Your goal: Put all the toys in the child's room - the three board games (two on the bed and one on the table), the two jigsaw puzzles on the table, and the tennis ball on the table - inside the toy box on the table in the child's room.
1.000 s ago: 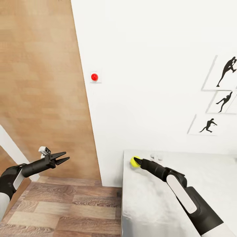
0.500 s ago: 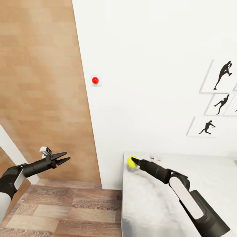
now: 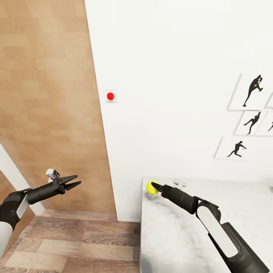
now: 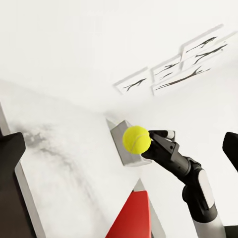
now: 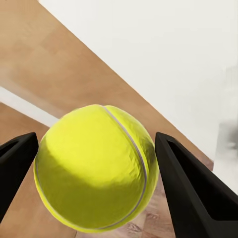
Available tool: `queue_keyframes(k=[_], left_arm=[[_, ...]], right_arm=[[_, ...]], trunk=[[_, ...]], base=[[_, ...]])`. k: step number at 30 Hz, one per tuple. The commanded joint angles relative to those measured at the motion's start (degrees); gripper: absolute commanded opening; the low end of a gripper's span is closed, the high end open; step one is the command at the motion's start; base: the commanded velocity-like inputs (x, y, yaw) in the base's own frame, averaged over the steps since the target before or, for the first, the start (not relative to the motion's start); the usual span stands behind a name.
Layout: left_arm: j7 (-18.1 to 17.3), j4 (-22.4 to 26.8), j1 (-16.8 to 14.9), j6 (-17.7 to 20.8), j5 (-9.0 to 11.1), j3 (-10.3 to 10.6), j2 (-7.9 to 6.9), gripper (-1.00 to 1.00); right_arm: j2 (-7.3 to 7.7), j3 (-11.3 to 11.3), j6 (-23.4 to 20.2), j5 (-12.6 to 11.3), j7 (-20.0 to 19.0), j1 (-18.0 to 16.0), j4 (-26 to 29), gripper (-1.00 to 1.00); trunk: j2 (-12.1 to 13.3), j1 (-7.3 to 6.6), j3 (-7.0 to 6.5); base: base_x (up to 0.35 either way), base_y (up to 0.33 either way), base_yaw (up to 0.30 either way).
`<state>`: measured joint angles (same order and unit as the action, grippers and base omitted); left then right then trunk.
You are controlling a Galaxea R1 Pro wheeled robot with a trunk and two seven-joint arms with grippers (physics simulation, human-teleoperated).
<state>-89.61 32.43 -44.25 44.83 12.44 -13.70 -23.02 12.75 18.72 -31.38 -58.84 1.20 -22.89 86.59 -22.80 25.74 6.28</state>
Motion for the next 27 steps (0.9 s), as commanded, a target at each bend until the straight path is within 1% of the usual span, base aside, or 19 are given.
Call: queue_keyframes(k=[1, 9, 13, 18, 20, 27], left_arm=[[-0.23, 0.00, -0.05, 0.61, -0.05, -0.01, 0.00, 1.00], [-0.16, 0.00, -0.05, 0.69, -0.08, 0.11, 0.08, 1.00], [-0.17, 0.00, -0.05, 0.69, -0.06, 0.10, 0.08, 1.00], [-0.17, 0.00, -0.05, 0.70, -0.05, 0.22, 0.09, 1.00], [-0.20, 0.00, -0.05, 0.70, -0.05, 0.20, 0.09, 1.00], [-0.14, 0.00, -0.05, 0.70, -0.11, 0.19, 0.15, 1.00]], right_arm=[[0.06, 0.03, -0.15, -0.23, 0.12, -0.06, 0.05, -1.00], [0.01, 0.00, -0.15, -0.30, 0.12, -0.05, 0.07, -1.00], [0.00, 0.00, -0.16, -0.73, 0.12, -0.05, 0.07, -1.00], [-0.12, 0.02, -0.10, -0.88, 0.18, 0.00, 0.06, -1.00], [-0.29, 0.06, -0.14, -0.86, 0.27, 0.02, -0.03, -1.00], [-0.17, 0.01, -0.25, -0.92, 0.23, 0.03, -0.02, -1.00]], trunk=[[-0.12, 0.04, 0.03], [-0.12, 0.04, -0.73], [-0.12, 0.04, -1.10], [-0.12, 0.04, -1.26], [-0.12, 0.04, -1.27], [-0.12, 0.04, -1.28]], base=[[0.000, 0.000, 0.000], [0.000, 0.000, 0.000], [0.000, 0.000, 0.000], [-0.009, 0.000, 0.000], [-0.120, 0.000, 0.000], [-0.251, 0.000, 0.000]])
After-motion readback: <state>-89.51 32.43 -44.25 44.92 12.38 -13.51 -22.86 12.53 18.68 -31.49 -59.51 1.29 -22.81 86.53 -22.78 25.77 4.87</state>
